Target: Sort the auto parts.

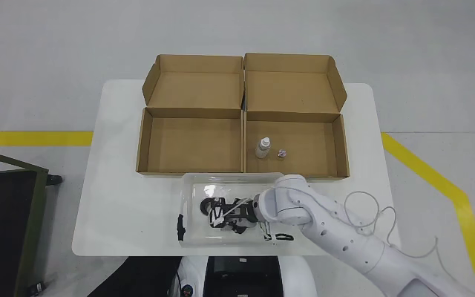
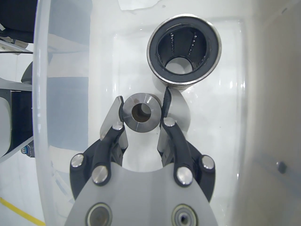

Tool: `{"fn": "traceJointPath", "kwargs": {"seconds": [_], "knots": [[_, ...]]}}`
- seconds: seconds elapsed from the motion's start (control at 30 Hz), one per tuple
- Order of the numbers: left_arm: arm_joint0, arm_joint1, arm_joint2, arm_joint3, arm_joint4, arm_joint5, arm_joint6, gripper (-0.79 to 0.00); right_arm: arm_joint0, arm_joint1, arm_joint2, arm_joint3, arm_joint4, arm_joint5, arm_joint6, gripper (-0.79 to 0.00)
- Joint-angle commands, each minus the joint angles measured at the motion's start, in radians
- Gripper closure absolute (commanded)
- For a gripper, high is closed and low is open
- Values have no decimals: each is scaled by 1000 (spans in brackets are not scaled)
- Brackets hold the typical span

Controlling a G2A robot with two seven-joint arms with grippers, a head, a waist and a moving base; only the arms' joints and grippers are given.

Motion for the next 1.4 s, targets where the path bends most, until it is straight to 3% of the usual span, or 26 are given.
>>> {"fn": "traceJointPath", "kwargs": {"seconds": [0.0,0.6,1.37], "knots": [[0,0,0,0,0,0,0,-785,-2,4,10,-18,2,-2,8,0],[0,0,0,0,0,0,0,-785,-56,56,170,-143,70,17,33,0],[0,0,0,0,0,0,0,-785,-96,87,353,-254,258,35,-147,0]]}}
